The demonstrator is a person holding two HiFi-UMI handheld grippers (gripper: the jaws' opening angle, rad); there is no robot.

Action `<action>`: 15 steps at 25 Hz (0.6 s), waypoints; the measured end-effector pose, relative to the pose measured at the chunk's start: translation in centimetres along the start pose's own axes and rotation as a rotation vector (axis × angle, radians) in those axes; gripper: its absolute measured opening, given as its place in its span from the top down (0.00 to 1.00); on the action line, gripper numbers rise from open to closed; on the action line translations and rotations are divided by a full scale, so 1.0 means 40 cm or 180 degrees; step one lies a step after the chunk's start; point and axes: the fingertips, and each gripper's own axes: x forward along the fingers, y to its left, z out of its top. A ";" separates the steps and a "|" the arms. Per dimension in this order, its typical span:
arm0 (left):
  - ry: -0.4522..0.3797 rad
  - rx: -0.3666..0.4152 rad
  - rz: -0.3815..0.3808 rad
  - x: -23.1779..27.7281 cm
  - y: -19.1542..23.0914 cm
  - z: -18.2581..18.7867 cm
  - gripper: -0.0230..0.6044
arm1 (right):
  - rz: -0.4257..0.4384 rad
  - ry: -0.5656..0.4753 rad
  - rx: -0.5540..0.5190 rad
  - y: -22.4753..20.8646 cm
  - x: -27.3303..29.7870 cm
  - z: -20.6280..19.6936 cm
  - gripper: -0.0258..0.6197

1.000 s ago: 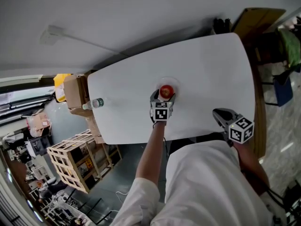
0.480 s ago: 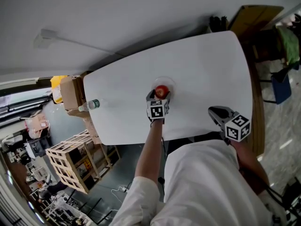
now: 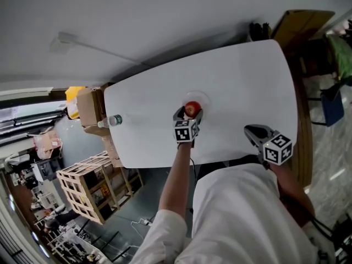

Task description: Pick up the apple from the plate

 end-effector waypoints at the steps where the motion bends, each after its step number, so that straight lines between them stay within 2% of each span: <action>1: -0.0026 -0.0014 -0.0013 -0.009 -0.003 0.005 0.38 | 0.0011 0.0000 -0.0006 0.002 0.001 0.001 0.90; 15: -0.0420 -0.0112 -0.0182 -0.183 -0.015 0.042 0.38 | 0.0047 -0.0058 -0.0199 0.091 0.020 0.003 0.90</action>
